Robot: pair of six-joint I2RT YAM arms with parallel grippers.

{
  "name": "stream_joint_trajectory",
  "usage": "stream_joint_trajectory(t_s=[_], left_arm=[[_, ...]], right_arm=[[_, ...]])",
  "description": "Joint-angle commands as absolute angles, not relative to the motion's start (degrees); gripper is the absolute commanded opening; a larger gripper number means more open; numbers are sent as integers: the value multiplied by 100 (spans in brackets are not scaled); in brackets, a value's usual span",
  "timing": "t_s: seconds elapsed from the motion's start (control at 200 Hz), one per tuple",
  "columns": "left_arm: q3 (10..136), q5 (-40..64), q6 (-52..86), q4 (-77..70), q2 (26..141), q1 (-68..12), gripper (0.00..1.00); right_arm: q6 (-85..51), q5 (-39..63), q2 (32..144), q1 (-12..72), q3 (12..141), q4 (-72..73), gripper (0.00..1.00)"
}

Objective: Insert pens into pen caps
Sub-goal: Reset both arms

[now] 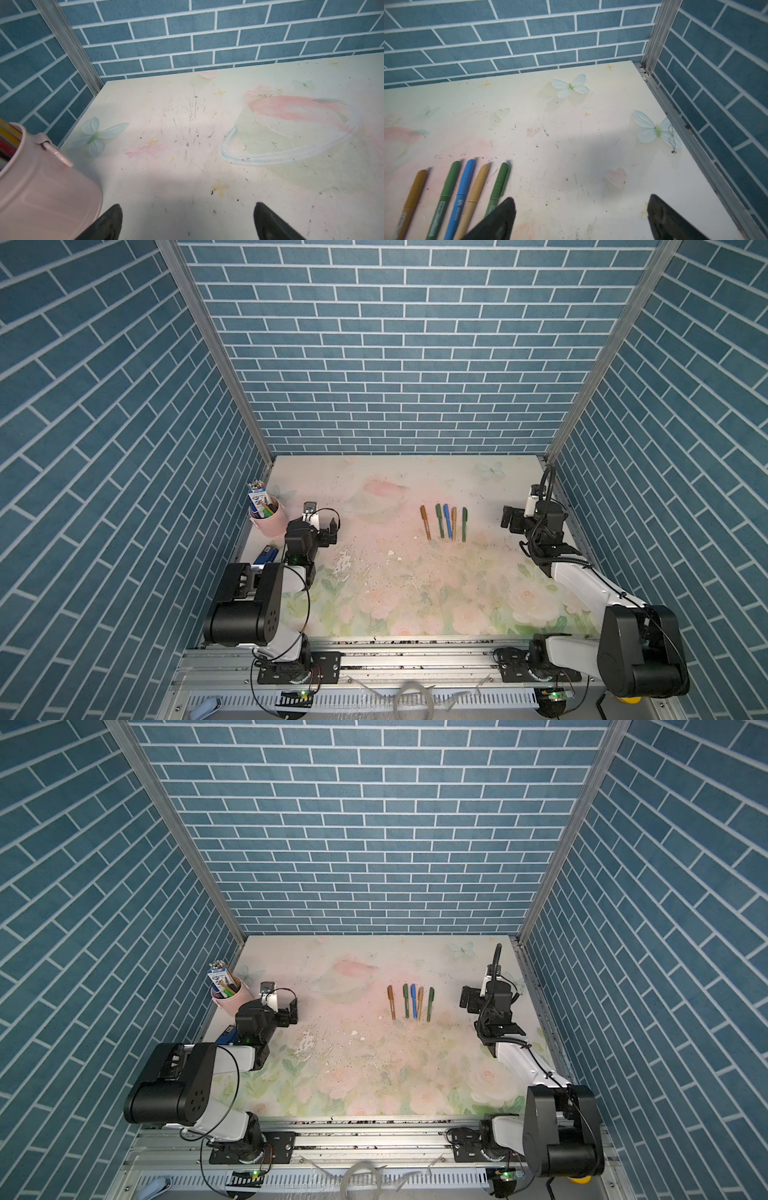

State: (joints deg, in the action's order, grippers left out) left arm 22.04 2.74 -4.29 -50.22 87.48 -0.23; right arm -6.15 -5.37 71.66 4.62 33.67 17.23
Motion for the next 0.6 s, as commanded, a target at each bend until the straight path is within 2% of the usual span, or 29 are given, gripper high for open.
stream_joint_trajectory(t_s=[0.0, 0.14, 0.28, 0.48, 0.595], left_arm=[[2229, 335, -396, -4931, 8773, 9, 99], [2228, 336, -396, -4931, 8764, 10, 100], [2231, 334, -396, -4931, 8767, 9, 100], [2231, 333, -396, -4928, 8767, 9, 100], [2228, 332, -396, -4928, 8772, 9, 100]], right_arm=[[43, -606, 7476, 390, 2971, 2908, 99], [332, -458, 7871, 383, 2900, 3113, 99], [458, -254, 8303, 385, 2340, 4368, 99], [458, -365, 8177, 395, 2058, 4727, 99], [296, -700, 8358, 380, 1493, 6004, 99]])
